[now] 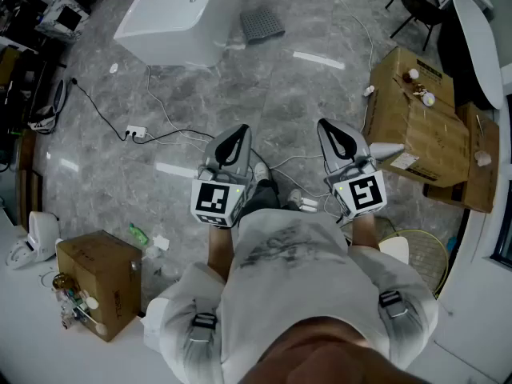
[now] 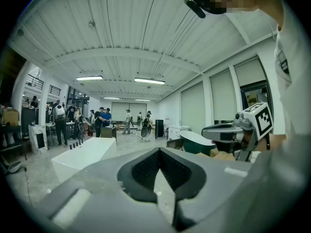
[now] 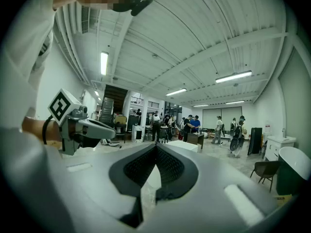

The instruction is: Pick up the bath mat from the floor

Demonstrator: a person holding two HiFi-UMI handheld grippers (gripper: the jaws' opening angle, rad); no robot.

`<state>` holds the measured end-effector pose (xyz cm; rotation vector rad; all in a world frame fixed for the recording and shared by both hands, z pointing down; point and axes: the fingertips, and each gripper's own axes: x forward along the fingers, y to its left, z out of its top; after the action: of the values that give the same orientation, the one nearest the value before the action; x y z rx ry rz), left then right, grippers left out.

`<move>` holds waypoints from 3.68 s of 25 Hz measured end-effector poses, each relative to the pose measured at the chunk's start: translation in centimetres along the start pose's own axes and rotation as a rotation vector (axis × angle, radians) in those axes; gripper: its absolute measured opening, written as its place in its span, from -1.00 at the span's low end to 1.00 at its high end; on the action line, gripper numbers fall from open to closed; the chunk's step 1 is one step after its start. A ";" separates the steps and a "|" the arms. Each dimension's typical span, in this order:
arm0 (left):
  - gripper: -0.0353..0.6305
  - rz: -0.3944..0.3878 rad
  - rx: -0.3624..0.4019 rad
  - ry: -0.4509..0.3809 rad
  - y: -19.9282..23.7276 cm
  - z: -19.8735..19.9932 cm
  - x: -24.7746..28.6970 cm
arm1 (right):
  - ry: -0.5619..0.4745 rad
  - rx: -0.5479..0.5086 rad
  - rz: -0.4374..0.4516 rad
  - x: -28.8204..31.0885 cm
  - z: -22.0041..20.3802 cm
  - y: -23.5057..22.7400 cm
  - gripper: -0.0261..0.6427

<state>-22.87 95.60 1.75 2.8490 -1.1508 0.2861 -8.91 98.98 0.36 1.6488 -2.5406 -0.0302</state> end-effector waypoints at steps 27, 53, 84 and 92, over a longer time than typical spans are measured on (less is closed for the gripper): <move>-0.88 0.011 -0.016 0.015 7.5 1.5 13.4 | 0.003 0.004 0.007 12.3 -1.2 -10.8 -0.91; -0.88 -0.023 -0.004 0.006 22.0 4.9 29.9 | 0.023 0.002 0.013 32.8 -0.4 -20.1 -0.92; -0.88 0.200 -0.032 0.023 28.7 9.0 51.9 | 0.014 0.041 0.210 47.7 -1.9 -40.2 -0.92; -0.88 0.183 -0.038 0.028 33.4 9.0 57.5 | 0.021 0.027 0.185 53.8 -2.1 -44.1 -0.92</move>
<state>-4.09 31.18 3.37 2.7019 -1.3979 0.3076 9.74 31.99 3.55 1.4081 -2.6766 0.0375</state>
